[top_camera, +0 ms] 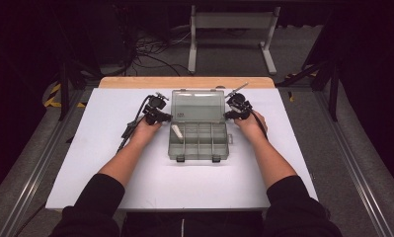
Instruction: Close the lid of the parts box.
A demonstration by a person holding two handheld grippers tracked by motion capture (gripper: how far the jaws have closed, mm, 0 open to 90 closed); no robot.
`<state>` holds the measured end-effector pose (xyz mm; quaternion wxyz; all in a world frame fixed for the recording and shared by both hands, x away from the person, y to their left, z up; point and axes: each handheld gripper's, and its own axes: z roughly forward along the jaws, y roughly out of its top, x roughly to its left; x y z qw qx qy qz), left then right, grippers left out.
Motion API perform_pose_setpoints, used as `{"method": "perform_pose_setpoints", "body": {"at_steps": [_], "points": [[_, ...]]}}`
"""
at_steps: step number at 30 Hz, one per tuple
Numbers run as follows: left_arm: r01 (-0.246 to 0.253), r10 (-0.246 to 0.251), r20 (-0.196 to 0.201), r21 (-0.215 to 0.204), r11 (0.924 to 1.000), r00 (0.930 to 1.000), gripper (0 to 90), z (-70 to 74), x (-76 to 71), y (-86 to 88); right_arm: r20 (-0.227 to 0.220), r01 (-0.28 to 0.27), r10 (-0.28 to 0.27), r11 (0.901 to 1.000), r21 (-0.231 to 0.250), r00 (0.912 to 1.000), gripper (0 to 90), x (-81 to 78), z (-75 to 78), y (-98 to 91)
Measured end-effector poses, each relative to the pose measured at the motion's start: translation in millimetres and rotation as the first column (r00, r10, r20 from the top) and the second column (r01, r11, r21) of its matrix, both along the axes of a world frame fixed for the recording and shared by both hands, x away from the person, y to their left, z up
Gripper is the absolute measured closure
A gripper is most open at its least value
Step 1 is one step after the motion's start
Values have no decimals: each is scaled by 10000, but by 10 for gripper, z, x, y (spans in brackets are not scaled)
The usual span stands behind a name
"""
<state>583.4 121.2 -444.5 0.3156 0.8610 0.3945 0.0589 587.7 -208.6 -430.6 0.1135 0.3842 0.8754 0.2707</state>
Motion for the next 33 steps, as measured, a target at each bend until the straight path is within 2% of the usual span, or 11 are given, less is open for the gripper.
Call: {"method": "perform_pose_setpoints", "body": {"at_steps": [19, 20, 28, 30, 33], "points": [[-392, 416, 699, -349, 9986, 9967, 900, 158, -35, 31, 678, 68, -105, 9985, 545, 9976, 900, -17, 215, -27], [-362, 386, 831, -300, 9989, 9958, 900, 181, -33, 30, 727, 55, -96, 9984, 565, 9973, 900, -17, 227, -29], [-411, 459, 1010, -495, 9979, 9938, 900, 268, -63, 0, 948, 15, -98, 9962, 868, 9954, 900, -40, 311, -23], [-358, 406, 1160, -432, 9984, 9924, 900, 289, -68, 5, 1027, -21, -74, 9958, 914, 9947, 900, -50, 334, -22], [-381, 439, 1101, -539, 9978, 9930, 900, 305, -83, 7, 1077, -19, -93, 9947, 1032, 9941, 900, -64, 359, -26]]}}
